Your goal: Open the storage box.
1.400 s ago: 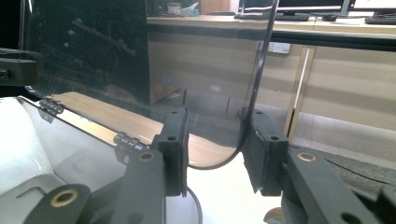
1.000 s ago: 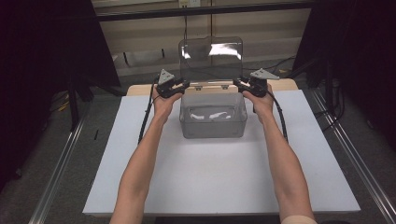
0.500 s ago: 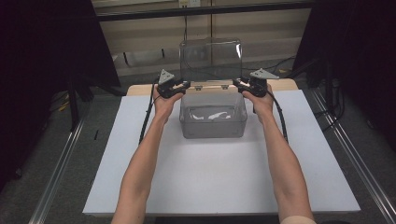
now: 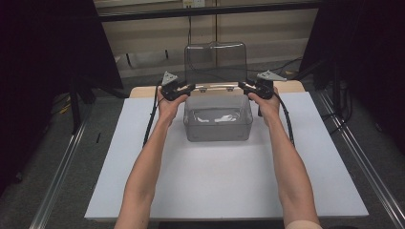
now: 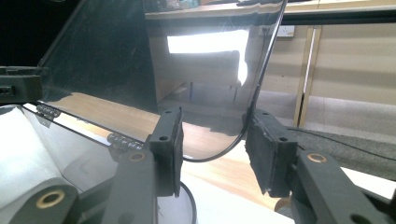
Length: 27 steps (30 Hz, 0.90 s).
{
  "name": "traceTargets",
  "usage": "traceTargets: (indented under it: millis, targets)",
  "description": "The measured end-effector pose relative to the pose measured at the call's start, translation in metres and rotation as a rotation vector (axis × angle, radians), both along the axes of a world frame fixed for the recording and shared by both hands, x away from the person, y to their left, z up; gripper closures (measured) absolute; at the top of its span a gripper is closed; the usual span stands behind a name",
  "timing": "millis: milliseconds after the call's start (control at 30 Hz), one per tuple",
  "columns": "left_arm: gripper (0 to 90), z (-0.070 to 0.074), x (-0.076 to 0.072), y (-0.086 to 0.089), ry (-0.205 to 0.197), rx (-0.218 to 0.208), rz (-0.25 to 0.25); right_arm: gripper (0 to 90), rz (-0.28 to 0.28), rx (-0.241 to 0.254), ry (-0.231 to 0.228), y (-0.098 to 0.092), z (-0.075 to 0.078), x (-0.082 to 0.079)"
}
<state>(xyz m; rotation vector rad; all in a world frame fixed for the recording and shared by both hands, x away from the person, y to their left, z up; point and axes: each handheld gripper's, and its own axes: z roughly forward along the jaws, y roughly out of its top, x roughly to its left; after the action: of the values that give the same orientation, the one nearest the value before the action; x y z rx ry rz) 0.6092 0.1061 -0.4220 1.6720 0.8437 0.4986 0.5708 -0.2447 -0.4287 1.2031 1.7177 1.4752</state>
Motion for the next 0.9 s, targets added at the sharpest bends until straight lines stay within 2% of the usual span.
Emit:
traceTargets:
  millis: [233, 300, 400, 500, 533, 567, 600, 633, 767, 900]
  targets:
    - [50.6, -0.0015, 0.0004, -0.0007, 0.005, -0.011, 0.008, 56.5, -0.001, 0.026, 0.010, -0.0005, -0.0014, 0.0008]
    - [48.1, -0.0013, 0.0001, -0.0011, -0.006, 0.003, 0.016, 56.2, -0.008, 0.004, 0.005, 0.0008, 0.0000, 0.0003]
    - [46.2, -0.0013, -0.0002, -0.0013, -0.008, 0.011, 0.025, 54.8, -0.022, 0.012, 0.013, 0.0002, -0.0004, -0.0001]
    - [46.5, -0.0025, -0.0007, -0.0016, -0.011, 0.027, 0.005, 54.1, -0.029, 0.001, 0.012, 0.0008, -0.0018, -0.0003]
    - [47.5, -0.0029, -0.0011, -0.0023, -0.010, 0.035, 0.002, 59.7, -0.019, -0.001, 0.017, 0.0012, -0.0023, -0.0003]
    - [49.8, -0.0029, -0.0008, -0.0010, -0.012, 0.041, 0.013, 61.5, -0.003, -0.010, 0.015, 0.0029, -0.0027, -0.0006]
    - [44.1, -0.0041, -0.0003, -0.0002, -0.002, 0.022, 0.015, 58.5, -0.017, 0.005, 0.002, 0.0031, -0.0019, -0.0009]
    - [43.7, -0.0049, -0.0002, 0.0000, 0.000, 0.014, 0.016, 54.5, -0.039, -0.026, 0.018, 0.0030, -0.0026, -0.0002]
    - [41.7, -0.0052, -0.0003, -0.0007, -0.007, 0.019, 0.027, 54.8, -0.046, -0.037, 0.008, 0.0030, -0.0037, -0.0002]
    - [40.3, -0.0060, -0.0004, 0.0004, 0.001, 0.007, 0.036, 52.1, -0.047, -0.043, 0.001, 0.0023, -0.0027, -0.0015]
